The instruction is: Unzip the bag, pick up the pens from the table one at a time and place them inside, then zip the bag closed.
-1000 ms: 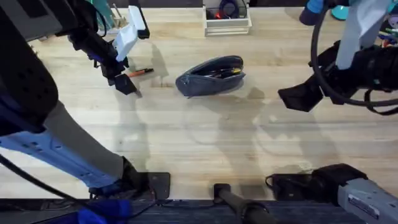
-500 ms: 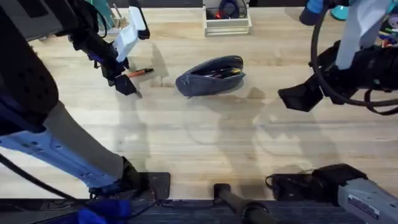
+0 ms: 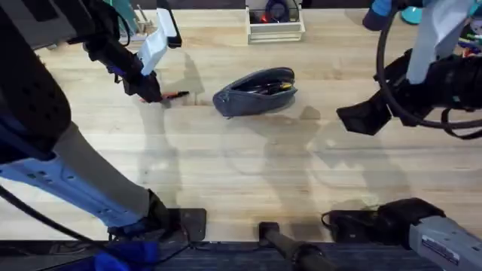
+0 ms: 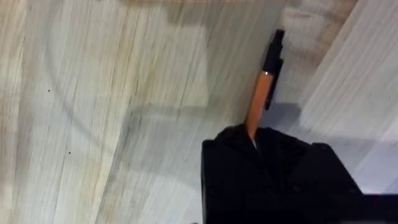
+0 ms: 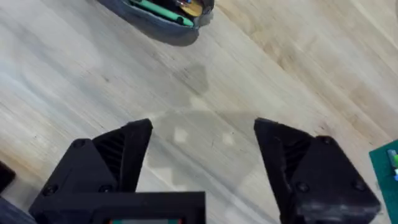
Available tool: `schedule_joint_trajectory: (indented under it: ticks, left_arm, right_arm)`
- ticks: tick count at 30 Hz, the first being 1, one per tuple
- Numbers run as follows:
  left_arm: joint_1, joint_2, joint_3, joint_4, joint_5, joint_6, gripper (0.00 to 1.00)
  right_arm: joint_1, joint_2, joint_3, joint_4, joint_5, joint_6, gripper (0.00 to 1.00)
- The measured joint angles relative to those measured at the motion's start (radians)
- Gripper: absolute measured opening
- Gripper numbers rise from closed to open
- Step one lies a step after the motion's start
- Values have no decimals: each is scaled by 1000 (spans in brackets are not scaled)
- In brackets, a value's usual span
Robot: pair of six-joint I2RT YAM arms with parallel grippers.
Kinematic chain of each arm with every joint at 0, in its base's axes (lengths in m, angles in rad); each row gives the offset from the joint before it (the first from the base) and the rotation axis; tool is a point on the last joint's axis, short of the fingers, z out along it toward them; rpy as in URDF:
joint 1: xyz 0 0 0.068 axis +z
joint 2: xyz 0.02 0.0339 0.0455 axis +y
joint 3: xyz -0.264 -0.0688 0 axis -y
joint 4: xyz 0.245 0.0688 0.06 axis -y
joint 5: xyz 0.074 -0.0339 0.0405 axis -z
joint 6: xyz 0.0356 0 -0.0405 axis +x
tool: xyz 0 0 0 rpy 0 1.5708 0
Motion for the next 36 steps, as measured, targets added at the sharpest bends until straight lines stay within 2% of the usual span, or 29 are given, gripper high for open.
schedule_joint_trajectory:
  ticks: [6, 14, 22, 27, 31, 36]
  left_arm:
    - [0, 0, 1, -1, 2, -1, 45]
    - [1, 0, 1, 5, 17, -40, 44]
    - [0, 0, 2, -10, 133, -50, 44]
    - [0, -3, 5, -15, 174, -66, 44]
    - [0, -54, 5, -16, 181, -82, 44]
    - [0, -210, 6, -23, 198, -132, 44]
  right_arm:
    - [0, 0, 0, 0, 0, 0, 997]
    - [0, 0, 0, 0, 0, 0, 998]
    - [0, 0, 0, 0, 0, 0, 998]
    - [0, 0, 0, 0, 0, 0, 997]
    - [0, 0, 0, 0, 0, 0, 997]
    - [0, 0, 0, 0, 0, 0, 997]
